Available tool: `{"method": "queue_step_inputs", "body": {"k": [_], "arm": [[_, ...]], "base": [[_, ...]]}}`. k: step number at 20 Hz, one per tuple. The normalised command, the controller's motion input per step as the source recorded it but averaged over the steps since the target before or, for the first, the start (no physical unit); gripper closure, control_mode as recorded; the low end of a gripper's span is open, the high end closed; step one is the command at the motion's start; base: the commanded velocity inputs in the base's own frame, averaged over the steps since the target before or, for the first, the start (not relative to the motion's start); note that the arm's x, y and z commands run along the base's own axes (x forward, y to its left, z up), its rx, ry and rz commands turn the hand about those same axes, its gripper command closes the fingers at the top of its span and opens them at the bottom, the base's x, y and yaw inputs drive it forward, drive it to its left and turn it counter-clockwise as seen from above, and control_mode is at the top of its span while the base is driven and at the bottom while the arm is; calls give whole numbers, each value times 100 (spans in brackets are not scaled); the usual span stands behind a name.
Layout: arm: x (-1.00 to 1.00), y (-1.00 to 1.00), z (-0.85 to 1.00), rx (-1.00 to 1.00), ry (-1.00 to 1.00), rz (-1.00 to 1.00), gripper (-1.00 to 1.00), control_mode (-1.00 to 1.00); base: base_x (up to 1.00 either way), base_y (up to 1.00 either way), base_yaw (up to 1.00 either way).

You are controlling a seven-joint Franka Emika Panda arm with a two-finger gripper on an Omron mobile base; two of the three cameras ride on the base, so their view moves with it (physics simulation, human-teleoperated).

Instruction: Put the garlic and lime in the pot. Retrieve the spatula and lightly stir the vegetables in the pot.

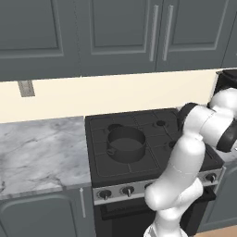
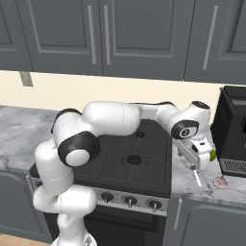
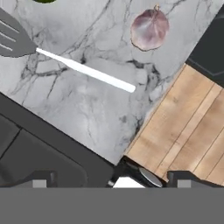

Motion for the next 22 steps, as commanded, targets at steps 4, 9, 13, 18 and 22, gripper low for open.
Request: {"method": "queue_step_inputs", "body": {"k": [4, 9, 13, 18, 22], "arm": [[-6, -63, -33, 0, 3, -22, -100, -100], [-4, -7, -18, 0, 0, -1, -100, -100], [0, 0, 0, 0, 0, 0, -100, -100], [1, 0, -48, -7, 0, 0, -100, -100], [0, 0, -36, -21, -14, 3, -100, -100]], "base": [[0, 0, 0], [0, 0, 0], [0, 0, 0], [0, 0, 0], [0, 0, 0]]}}
